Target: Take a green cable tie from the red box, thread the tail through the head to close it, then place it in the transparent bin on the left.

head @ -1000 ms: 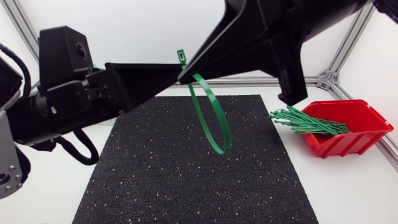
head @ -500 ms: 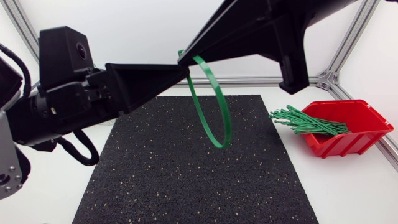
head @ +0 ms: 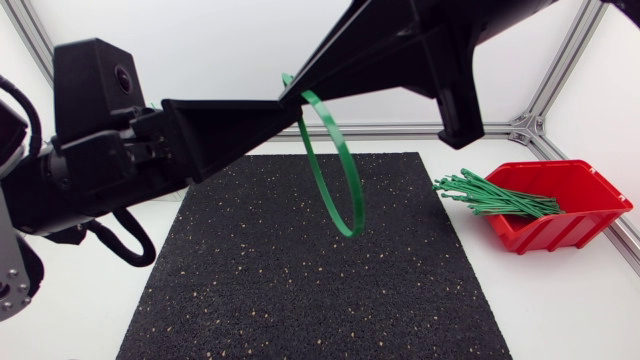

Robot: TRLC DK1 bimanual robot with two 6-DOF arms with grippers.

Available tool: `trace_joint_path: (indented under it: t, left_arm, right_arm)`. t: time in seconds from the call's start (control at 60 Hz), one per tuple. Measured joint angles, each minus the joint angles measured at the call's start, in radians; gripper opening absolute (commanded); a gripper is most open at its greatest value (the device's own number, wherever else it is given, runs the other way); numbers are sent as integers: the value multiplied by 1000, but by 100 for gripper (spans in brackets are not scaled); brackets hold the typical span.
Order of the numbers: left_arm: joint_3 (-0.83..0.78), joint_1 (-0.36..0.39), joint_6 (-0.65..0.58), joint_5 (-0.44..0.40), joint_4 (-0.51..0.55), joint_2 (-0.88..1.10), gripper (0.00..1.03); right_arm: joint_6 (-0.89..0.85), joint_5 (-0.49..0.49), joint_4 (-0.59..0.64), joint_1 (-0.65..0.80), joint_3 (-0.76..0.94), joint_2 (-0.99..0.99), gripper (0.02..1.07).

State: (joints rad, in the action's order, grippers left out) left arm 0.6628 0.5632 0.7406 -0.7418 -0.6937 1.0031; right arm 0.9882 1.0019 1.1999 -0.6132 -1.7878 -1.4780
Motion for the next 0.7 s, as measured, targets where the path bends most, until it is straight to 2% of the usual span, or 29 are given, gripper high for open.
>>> trace_joint_path:
  t: [0.25, 0.7]
  left_arm:
    - [0, -26, 0, 3, 0, 21, 3]
    - [0, -26, 0, 3, 0, 25, 3]
  right_arm:
    - [0, 0, 0, 0, 0, 0, 8]
    - [0, 0, -4, 0, 0, 0, 8]
